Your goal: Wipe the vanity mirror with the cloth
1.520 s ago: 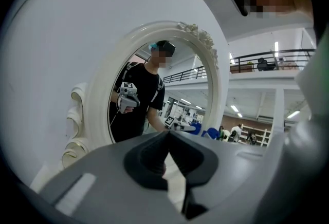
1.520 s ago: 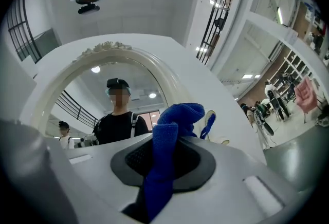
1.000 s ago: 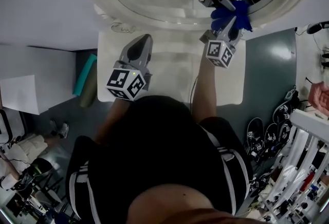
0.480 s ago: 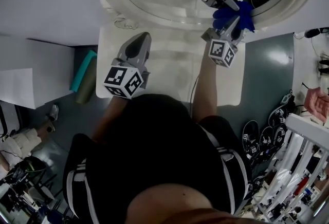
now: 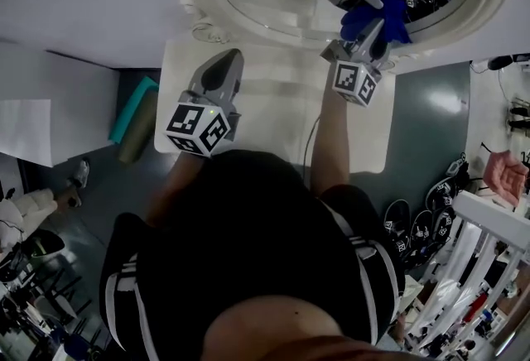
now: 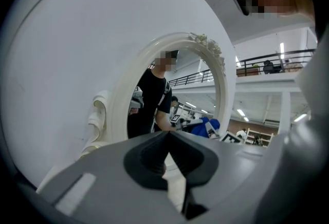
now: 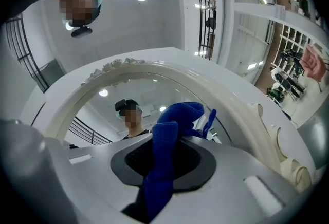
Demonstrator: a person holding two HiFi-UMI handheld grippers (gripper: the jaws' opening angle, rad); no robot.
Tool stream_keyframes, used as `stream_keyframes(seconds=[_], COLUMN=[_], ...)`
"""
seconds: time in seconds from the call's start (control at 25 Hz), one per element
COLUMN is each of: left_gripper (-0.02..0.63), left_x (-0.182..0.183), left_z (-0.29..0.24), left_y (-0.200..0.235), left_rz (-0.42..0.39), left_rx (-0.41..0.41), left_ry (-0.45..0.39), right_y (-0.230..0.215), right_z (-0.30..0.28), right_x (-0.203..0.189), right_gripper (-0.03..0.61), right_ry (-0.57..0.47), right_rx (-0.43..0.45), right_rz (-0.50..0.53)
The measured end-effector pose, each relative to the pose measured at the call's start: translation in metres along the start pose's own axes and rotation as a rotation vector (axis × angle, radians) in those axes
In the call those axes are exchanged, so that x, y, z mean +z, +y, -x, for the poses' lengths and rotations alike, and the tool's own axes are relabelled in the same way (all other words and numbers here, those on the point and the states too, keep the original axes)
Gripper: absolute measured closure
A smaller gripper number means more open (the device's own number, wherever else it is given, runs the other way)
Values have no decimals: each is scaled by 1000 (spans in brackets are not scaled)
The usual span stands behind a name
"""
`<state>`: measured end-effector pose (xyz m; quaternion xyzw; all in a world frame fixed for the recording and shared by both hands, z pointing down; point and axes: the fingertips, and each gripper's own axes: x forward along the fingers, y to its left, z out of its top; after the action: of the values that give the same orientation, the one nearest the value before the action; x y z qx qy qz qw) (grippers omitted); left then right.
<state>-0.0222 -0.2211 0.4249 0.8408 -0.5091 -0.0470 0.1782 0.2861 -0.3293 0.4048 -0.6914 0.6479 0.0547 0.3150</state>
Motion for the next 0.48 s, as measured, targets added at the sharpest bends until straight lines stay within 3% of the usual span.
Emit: stream_keyframes(seconds=[0.28, 0.48], left_gripper=[603, 603], left_x=[20, 16], left_z=[39, 43], left_y=[31, 29], left_rz=[20, 28], left_rx=[34, 63], left_ry=[-33, -54], right_y=[81, 108], right_z=[-1, -5], right_x=[4, 1], right_gripper=[506, 506], right_ry=[-14, -9], right_rx=[115, 222], right_rz=[-6, 8])
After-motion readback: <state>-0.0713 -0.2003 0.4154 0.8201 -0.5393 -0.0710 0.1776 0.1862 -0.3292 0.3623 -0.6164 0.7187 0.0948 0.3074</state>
